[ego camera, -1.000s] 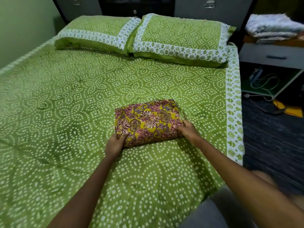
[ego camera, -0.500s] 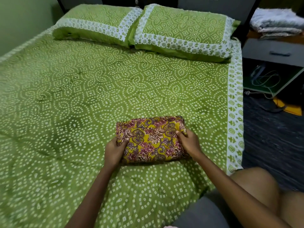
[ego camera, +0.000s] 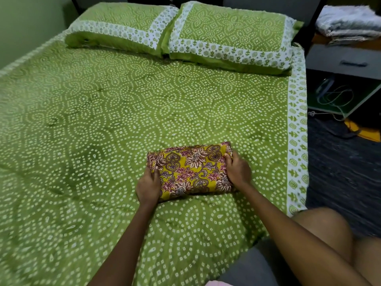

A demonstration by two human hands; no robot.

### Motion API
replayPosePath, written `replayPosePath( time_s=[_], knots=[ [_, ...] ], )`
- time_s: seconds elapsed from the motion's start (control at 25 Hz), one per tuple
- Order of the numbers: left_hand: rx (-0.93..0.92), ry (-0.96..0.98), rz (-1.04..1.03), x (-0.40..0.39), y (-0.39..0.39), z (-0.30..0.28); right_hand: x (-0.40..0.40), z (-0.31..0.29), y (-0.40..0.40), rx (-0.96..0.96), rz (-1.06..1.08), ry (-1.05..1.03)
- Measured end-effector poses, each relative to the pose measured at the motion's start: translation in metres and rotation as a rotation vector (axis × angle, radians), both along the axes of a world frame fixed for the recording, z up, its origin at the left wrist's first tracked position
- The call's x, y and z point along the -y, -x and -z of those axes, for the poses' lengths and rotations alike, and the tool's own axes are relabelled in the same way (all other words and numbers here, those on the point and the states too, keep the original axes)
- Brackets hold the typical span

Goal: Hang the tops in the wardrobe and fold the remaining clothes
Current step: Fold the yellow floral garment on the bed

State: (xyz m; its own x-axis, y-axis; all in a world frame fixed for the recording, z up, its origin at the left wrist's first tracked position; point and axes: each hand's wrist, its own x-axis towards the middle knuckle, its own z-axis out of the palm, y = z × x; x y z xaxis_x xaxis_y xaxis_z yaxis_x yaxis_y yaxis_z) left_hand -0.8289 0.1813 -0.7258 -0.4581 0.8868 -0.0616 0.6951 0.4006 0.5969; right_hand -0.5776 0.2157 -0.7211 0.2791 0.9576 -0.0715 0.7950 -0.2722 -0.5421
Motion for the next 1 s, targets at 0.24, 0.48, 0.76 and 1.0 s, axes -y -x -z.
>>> replayPosePath(
  time_s=[0.24,0.48,0.76,1.0],
  knots=[
    [-0.288,-0.104,0.197,-0.02,-0.002,-0.038,-0.003,-0.028,0.017,0.391,-0.072,-0.202],
    [-0.202,-0.053,0.643,-0.023,-0.066,-0.002,0.008,0.013,0.078,0.254,-0.448,-0.003],
    [-0.466,0.052,0.603,-0.033,-0.054,0.027,-0.005,0.038,0.061,0.388,-0.477,-0.068],
    [-0.524,0.098,0.552,-0.05,-0.021,0.018,-0.012,0.029,0.04,0.423,-0.274,0.04]
  ],
)
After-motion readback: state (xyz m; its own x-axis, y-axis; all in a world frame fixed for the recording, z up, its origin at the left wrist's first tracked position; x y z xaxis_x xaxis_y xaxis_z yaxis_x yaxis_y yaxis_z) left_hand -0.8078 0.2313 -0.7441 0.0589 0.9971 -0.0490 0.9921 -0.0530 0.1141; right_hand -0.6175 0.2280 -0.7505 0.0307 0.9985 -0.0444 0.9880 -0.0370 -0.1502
